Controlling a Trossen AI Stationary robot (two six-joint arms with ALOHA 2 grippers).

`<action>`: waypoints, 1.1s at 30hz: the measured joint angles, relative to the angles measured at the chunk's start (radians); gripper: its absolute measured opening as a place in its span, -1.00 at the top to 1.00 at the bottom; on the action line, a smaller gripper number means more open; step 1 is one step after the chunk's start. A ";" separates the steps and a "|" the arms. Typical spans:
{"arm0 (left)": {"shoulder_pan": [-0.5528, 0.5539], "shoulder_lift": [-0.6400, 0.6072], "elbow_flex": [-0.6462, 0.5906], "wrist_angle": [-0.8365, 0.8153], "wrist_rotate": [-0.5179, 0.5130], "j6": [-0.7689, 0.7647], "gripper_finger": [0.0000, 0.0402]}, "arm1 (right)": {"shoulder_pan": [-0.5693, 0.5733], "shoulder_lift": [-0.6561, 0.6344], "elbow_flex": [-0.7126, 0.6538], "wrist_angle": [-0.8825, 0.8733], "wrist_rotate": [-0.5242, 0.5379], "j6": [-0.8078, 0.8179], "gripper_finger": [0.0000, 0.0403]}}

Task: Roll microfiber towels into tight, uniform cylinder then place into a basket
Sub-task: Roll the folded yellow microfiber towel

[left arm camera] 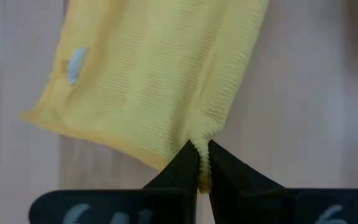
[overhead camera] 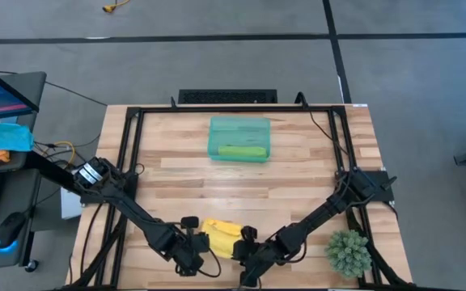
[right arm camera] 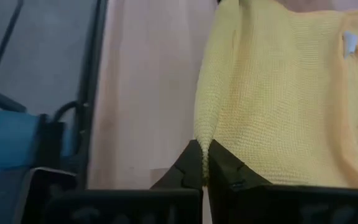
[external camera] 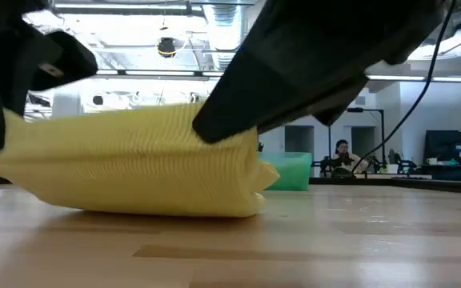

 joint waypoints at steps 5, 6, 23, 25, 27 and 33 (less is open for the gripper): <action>-0.001 -0.001 0.033 -0.021 0.033 -0.166 0.95 | 0.013 0.000 0.033 -0.029 -0.013 0.005 0.87; -0.001 -0.001 0.033 -0.023 0.033 -0.183 0.95 | 0.014 0.000 0.040 -0.042 -0.010 0.005 0.86; 0.073 -0.003 0.033 -0.152 0.042 -0.189 0.94 | -0.042 -0.001 0.046 -0.095 0.015 0.102 0.88; 0.094 -0.003 0.024 -0.150 0.043 -0.182 0.94 | -0.042 -0.001 0.046 -0.095 0.015 0.112 0.92; 0.117 -0.004 0.013 -0.150 0.049 -0.179 0.94 | -0.042 -0.001 0.046 -0.095 0.018 0.152 0.94; 0.196 -0.004 -0.044 -0.134 0.085 -0.140 0.94 | -0.064 -0.001 0.037 -0.101 0.017 0.247 0.88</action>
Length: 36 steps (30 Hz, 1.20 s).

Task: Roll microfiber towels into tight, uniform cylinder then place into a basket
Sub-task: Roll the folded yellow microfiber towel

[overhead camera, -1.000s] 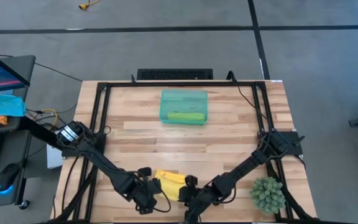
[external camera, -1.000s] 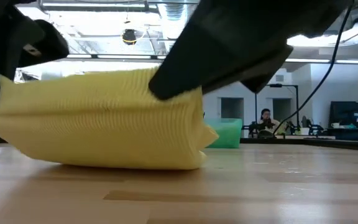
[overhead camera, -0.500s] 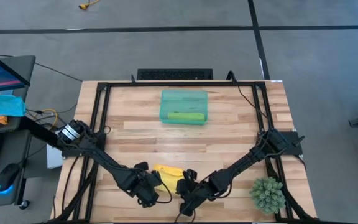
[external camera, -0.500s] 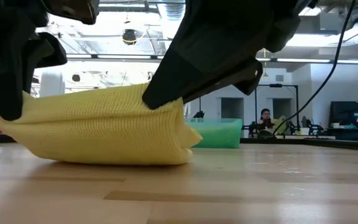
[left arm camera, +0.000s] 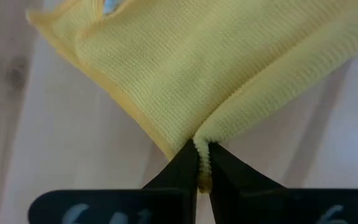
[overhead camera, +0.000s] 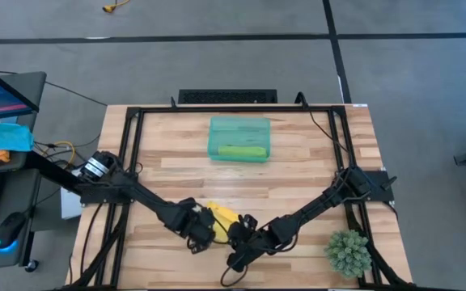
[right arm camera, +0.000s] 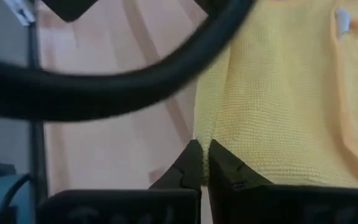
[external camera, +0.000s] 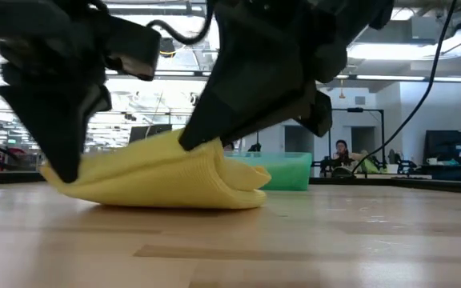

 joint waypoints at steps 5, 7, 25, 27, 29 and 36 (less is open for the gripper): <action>0.048 0.000 -0.005 0.018 0.000 0.046 0.94 | -0.004 0.000 0.000 -0.025 -0.003 0.012 0.94; 0.064 0.000 -0.005 0.020 0.001 0.056 0.94 | -0.006 0.000 0.000 -0.035 -0.006 0.030 0.95; 0.003 0.001 -0.006 0.126 0.184 0.030 0.94 | 0.042 0.000 0.006 0.011 -0.123 0.050 0.91; -0.032 0.001 -0.006 0.162 0.253 0.012 0.94 | 0.053 0.000 0.006 0.073 -0.168 -0.001 0.92; -0.060 0.001 -0.005 0.186 0.303 0.010 0.94 | 0.062 0.000 0.006 0.107 -0.168 -0.050 0.95; -0.065 0.002 -0.007 0.178 0.350 -0.052 0.94 | 0.019 0.002 0.009 -0.050 -0.073 0.134 0.92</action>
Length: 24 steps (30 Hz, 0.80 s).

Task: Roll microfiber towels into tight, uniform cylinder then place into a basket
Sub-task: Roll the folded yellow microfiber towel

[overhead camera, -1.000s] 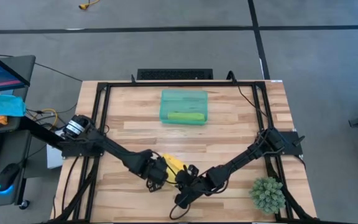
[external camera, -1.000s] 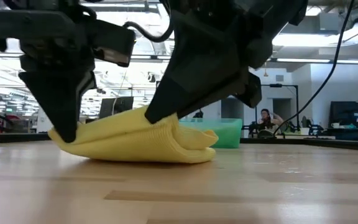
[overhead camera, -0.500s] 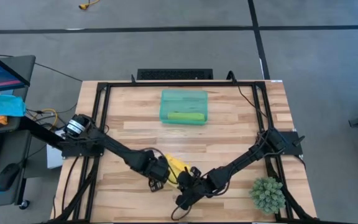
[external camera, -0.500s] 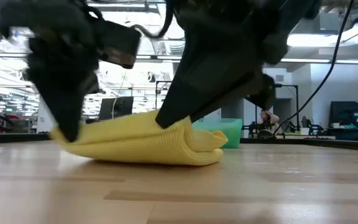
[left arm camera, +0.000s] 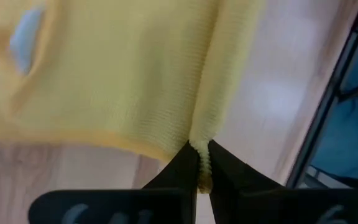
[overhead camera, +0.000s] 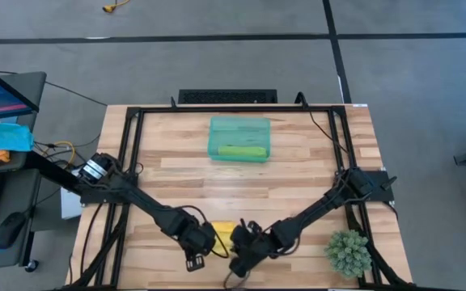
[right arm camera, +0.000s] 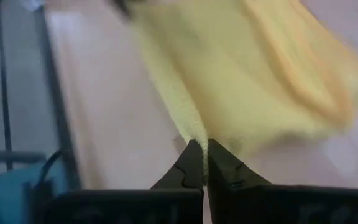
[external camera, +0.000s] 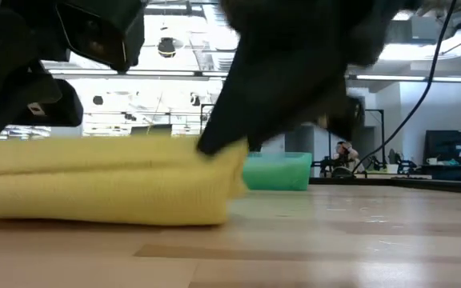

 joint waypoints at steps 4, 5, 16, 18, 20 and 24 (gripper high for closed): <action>0.016 0.003 -0.002 0.003 0.051 -0.010 0.94 | -0.036 0.051 -0.001 0.028 -0.049 0.007 0.94; 0.019 0.003 -0.002 -0.001 0.063 -0.014 0.94 | -0.045 0.057 -0.001 0.041 -0.063 -0.007 0.94; 0.029 0.002 -0.002 -0.018 0.071 -0.016 0.94 | -0.115 0.064 -0.001 0.038 -0.084 -0.016 0.94; 0.029 0.002 -0.002 -0.018 0.064 -0.015 0.94 | -0.127 0.064 -0.001 0.037 -0.108 0.004 0.93; 0.029 0.002 -0.002 -0.019 0.052 -0.009 0.94 | -0.138 0.064 -0.001 0.035 -0.125 0.018 0.92; 0.026 0.001 -0.002 -0.024 0.031 0.005 0.91 | -0.149 0.064 -0.002 0.033 -0.126 0.034 0.92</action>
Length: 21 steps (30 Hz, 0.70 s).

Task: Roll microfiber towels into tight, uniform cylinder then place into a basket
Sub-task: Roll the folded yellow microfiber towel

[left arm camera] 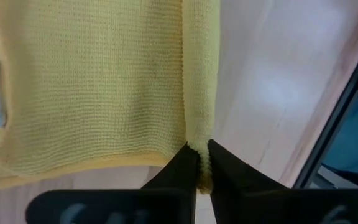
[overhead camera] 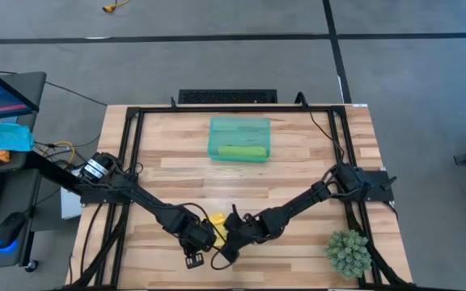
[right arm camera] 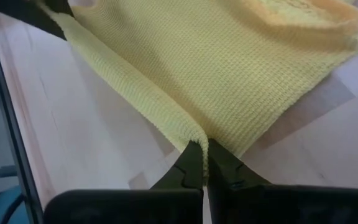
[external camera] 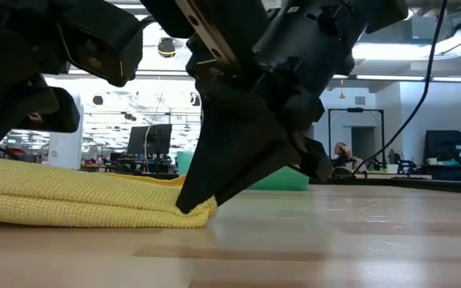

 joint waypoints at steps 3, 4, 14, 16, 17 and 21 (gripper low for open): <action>-0.005 0.000 0.000 -0.003 -0.010 0.042 0.83 | -0.006 0.000 0.000 -0.001 0.001 0.008 0.94; -0.006 0.000 0.000 -0.003 -0.010 0.061 0.79 | -0.008 0.000 0.000 -0.003 0.001 0.009 0.94; -0.009 0.000 0.001 -0.100 -0.059 0.133 0.29 | -0.009 0.000 -0.001 -0.005 0.008 0.010 0.93; -0.016 -0.001 0.002 -0.131 -0.094 0.135 0.25 | -0.010 0.001 -0.001 -0.004 0.008 0.010 0.92; -0.021 -0.004 0.002 -0.147 -0.111 0.134 0.24 | -0.010 0.001 -0.001 -0.004 0.008 0.010 0.91; -0.050 -0.013 0.006 -0.203 -0.162 0.124 0.24 | -0.010 0.002 -0.001 -0.003 0.008 0.010 0.91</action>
